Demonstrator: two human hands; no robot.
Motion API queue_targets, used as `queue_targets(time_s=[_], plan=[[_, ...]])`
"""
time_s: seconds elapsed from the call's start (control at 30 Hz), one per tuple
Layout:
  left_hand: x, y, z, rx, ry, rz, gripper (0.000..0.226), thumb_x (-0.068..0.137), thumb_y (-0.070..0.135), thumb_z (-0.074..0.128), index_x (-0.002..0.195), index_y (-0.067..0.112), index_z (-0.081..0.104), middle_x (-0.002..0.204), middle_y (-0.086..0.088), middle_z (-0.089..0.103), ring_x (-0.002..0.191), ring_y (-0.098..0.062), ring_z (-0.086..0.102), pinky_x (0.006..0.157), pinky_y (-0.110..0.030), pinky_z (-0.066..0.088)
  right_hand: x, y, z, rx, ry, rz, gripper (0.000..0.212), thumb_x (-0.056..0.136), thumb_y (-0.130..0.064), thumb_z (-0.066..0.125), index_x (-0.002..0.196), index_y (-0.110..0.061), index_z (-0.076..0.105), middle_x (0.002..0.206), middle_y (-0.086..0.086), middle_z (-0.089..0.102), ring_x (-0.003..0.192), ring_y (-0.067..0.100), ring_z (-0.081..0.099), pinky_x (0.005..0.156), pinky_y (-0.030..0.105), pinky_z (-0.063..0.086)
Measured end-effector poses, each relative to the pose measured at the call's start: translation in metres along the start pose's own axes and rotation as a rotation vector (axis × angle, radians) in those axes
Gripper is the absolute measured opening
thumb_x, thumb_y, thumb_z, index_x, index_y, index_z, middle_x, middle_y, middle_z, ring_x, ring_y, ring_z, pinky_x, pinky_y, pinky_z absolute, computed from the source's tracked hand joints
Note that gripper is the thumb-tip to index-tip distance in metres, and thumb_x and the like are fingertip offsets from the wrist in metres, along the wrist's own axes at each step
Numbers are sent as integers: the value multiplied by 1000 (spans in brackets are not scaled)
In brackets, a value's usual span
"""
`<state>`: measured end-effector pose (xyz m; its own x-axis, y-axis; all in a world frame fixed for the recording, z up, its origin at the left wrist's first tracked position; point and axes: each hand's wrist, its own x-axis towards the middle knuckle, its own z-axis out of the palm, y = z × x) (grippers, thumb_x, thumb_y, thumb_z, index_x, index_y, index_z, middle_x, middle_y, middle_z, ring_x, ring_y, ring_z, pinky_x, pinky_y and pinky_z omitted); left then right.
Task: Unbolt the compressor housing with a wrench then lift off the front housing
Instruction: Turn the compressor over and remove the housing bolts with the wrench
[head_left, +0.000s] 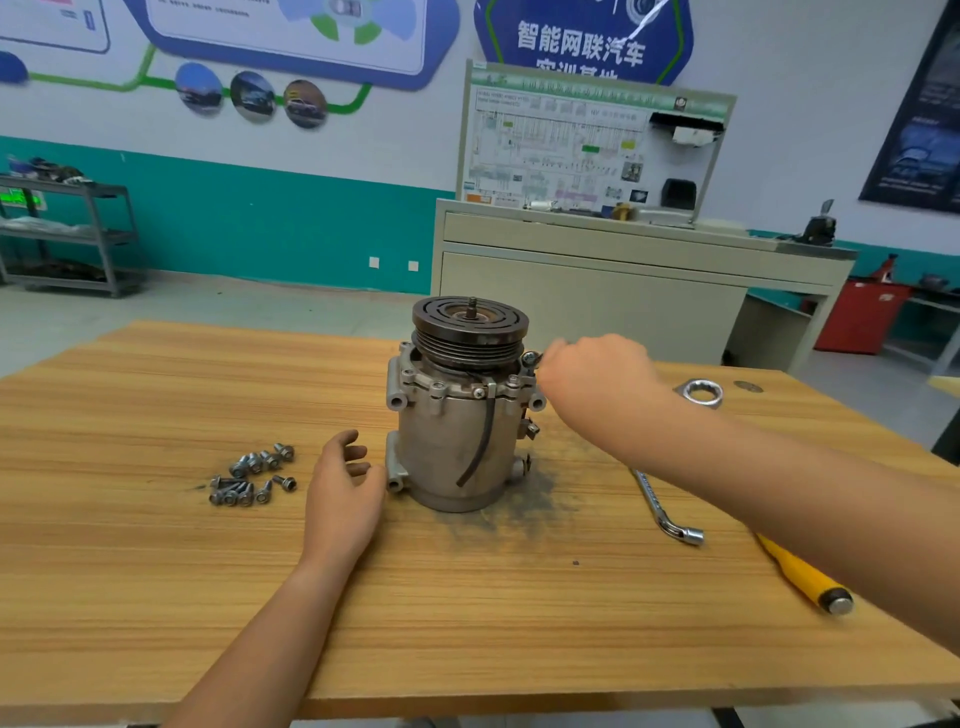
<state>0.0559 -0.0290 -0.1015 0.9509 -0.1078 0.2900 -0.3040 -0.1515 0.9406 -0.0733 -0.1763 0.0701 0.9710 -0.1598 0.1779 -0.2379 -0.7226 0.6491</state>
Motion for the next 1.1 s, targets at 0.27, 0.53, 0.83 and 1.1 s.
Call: queue_targets(time_s=[0.27,0.53,0.83,1.1], plan=[[1,-1,1,-12,-6,-1,47,85,5,54,131,11,44,111,-1,54,96,-13,52,78,-24,37,10,20,24,125,5,39,16,96,-12,34,96,-10,50,61,-2,34,60,20,44,48,28,32],[2,-1,1,-27,11,-1,46,85,4,53,130,11,44,110,-2,54,91,-13,53,76,-24,36,29,41,34,-78,-64,-82,11,93,-5,38,101,-9,46,63,1,41,54,17,44,45,25,30],[1,3,1,67,-21,31,49,86,3,53,133,10,42,114,-4,53,98,-16,53,82,-28,40,79,39,73,-9,354,-148,42,91,-1,46,132,-2,39,131,17,52,122,29,48,108,43,26],[-5,11,-2,12,96,77,43,92,11,51,133,10,42,124,-7,50,103,-12,48,87,-28,36,25,46,79,1482,670,678,18,99,-20,36,89,-15,50,74,2,61,71,19,64,62,28,48]])
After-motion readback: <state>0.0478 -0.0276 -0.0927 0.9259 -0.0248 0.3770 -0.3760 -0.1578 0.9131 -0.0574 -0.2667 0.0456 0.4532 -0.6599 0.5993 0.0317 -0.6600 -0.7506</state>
